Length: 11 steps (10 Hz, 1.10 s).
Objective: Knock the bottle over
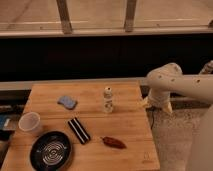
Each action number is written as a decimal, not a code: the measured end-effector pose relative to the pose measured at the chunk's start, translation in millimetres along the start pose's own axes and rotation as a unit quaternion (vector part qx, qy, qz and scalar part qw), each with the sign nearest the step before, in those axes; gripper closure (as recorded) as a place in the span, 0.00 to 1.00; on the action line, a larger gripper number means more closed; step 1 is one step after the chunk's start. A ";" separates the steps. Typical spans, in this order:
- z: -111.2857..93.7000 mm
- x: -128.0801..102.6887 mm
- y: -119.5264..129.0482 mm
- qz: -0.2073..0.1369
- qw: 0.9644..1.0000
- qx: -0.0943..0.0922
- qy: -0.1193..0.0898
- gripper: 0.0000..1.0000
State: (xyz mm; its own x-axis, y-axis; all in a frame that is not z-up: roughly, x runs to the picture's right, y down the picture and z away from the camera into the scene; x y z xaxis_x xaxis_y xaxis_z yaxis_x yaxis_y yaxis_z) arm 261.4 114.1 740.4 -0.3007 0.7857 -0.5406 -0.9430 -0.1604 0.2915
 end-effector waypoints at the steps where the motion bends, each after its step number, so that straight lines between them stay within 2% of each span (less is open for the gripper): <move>1: 0.0 0.0 0.0 0.000 1.000 0.000 0.000 0.20; 4: 0.0 0.0 0.1 0.000 1.000 0.000 0.000 0.22; 5: 0.0 0.0 0.1 0.000 1.000 0.000 0.000 0.29; 9: -0.3 0.0 0.2 0.000 1.000 0.000 0.000 0.71; 11: -2.7 -0.3 1.7 -0.010 1.000 0.007 -0.004 0.89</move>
State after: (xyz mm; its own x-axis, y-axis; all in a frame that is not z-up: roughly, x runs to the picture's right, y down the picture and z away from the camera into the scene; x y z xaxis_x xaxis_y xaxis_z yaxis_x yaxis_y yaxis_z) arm 259.5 112.0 738.9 -0.2804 0.7929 -0.5410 -0.9470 -0.1364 0.2909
